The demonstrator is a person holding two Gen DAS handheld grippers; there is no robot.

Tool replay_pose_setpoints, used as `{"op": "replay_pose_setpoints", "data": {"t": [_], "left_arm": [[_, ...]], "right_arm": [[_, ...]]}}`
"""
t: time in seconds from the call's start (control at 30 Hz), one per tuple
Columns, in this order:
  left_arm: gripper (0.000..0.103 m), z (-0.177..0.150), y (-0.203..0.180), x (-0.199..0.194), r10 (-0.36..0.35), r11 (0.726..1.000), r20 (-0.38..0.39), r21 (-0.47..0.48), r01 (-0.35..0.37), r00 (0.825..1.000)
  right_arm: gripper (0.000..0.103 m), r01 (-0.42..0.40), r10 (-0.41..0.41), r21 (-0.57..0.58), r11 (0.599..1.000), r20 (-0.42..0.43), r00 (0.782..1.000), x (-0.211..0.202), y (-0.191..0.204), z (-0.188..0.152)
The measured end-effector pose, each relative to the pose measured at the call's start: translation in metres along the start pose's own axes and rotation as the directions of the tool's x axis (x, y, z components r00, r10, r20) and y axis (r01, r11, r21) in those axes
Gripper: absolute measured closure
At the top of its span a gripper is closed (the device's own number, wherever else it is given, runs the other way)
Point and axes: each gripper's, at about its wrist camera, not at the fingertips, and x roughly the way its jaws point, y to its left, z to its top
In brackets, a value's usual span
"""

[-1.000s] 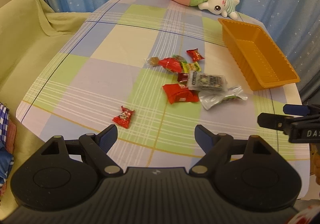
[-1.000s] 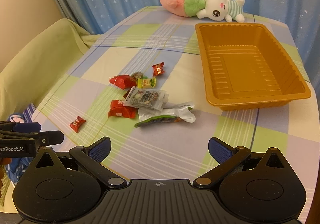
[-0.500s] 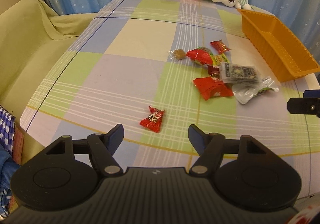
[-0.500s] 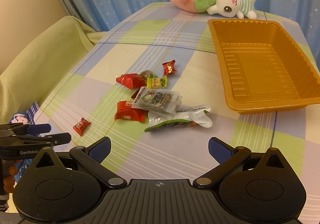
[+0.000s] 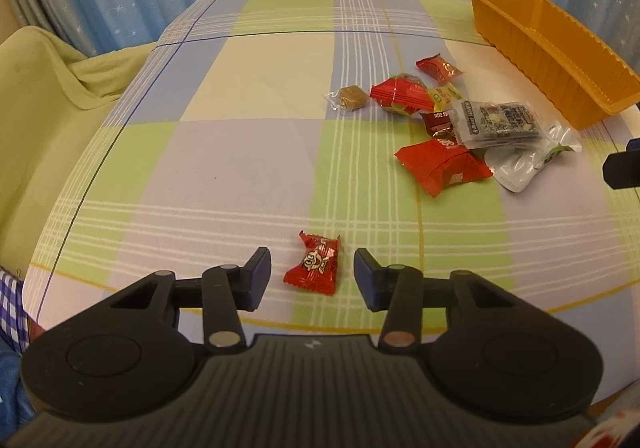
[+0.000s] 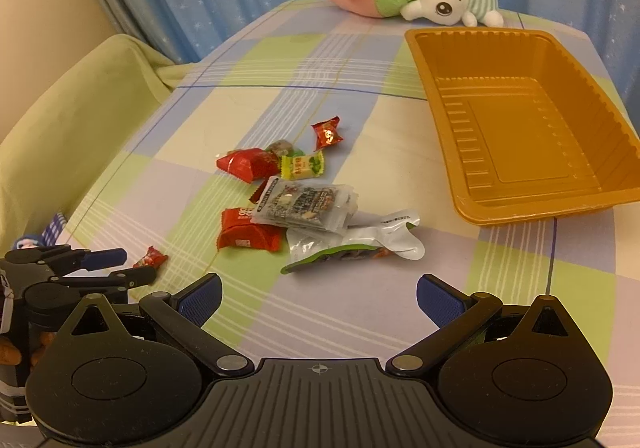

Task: Organize snacks
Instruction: 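Grasp the small red candy with the left gripper while right gripper approaches the clear nut packet, then grasp the clear nut packet with the right gripper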

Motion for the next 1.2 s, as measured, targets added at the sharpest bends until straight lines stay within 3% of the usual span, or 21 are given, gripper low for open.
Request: {"op": "replay_pose_setpoints", "data": {"t": [0.27, 0.47, 0.63, 0.7, 0.8, 1.0, 1.2], "left_arm": [[0.08, 0.003, 0.001, 0.012, -0.037, 0.999, -0.027, 0.023, 0.038, 0.999], [0.083, 0.004, 0.004, 0.013, -0.045, 0.999, -0.02, 0.006, 0.045, 0.999], [0.083, 0.009, 0.014, 0.008, -0.03, 0.999, -0.012, -0.03, 0.029, 0.999], [0.083, 0.011, 0.017, 0.005, -0.025, 0.999, -0.009, -0.044, 0.025, 1.0], [0.083, 0.013, 0.022, 0.002, -0.02, 0.997, -0.008, -0.069, 0.02, 1.0], [0.083, 0.016, 0.028, -0.002, -0.017, 0.994, -0.008, -0.109, 0.016, 1.0], [0.083, 0.016, 0.031, -0.005, -0.006, 0.99, -0.014, -0.138, 0.004, 1.0]], "right_arm": [[0.0, 0.01, -0.01, -0.003, 1.0, -0.001, 1.0, 0.007, 0.001, 0.006], [0.0, 0.005, -0.004, -0.058, 0.998, 0.021, 1.0, 0.011, 0.002, 0.014], [0.0, 0.0, 0.009, -0.174, 0.985, 0.051, 0.999, 0.018, 0.003, 0.025], [0.001, -0.016, 0.029, -0.237, 0.971, 0.05, 0.998, 0.023, 0.005, 0.03], [0.016, -0.044, 0.062, -0.341, 0.939, 0.041, 0.997, 0.032, 0.009, 0.036], [0.022, -0.075, 0.096, -0.512, 0.856, 0.014, 0.995, 0.054, 0.014, 0.043], [0.032, -0.127, 0.106, -0.613, 0.78, -0.07, 0.992, 0.079, 0.015, 0.048]]}}
